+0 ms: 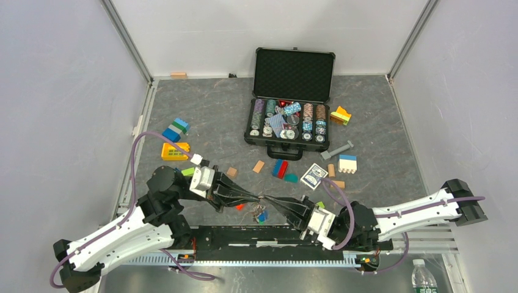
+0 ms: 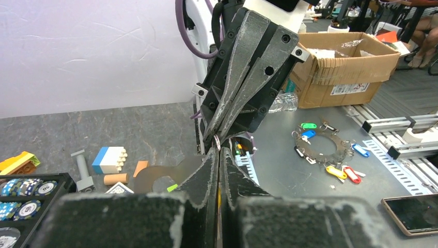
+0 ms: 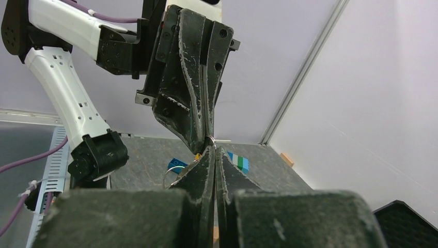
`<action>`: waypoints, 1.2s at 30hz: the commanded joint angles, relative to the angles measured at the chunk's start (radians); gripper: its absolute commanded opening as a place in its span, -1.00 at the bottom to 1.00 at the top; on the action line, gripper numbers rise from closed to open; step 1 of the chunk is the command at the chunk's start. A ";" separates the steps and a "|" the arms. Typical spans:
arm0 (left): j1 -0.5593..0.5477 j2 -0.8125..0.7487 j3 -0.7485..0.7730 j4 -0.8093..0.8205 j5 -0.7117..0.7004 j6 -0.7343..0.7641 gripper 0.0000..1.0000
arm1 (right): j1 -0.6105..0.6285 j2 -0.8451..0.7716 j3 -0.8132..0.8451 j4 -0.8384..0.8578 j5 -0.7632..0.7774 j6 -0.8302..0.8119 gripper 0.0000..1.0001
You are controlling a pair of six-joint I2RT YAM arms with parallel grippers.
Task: Remove the keys from the keyring
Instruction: Remove the key from the keyring.
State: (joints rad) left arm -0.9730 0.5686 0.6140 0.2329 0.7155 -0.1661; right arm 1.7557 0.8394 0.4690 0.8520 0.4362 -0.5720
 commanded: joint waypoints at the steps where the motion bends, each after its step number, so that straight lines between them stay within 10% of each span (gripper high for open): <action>1: -0.002 -0.002 0.029 -0.055 0.000 0.085 -0.95 | -0.002 -0.020 0.044 0.012 -0.010 0.017 -0.90; 12: -0.003 0.040 0.196 -0.450 0.002 0.340 -0.95 | -0.003 -0.065 0.205 -0.418 -0.032 0.089 0.04; 22: -0.002 0.174 0.437 -0.894 0.062 0.620 -0.95 | -0.003 0.026 0.525 -1.026 -0.193 0.256 0.08; 29: -0.002 0.196 0.501 -1.001 0.061 0.700 -0.95 | -0.070 0.053 0.576 -1.134 -0.236 0.332 0.01; 36: -0.002 0.192 0.492 -1.002 0.017 0.688 -0.95 | -0.385 0.092 0.549 -1.094 -0.605 0.386 -0.03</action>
State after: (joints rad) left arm -0.9730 0.7704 1.0683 -0.7753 0.7414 0.4828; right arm 1.4651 0.9287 1.0004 -0.2699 0.0513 -0.2379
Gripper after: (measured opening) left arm 0.029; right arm 0.490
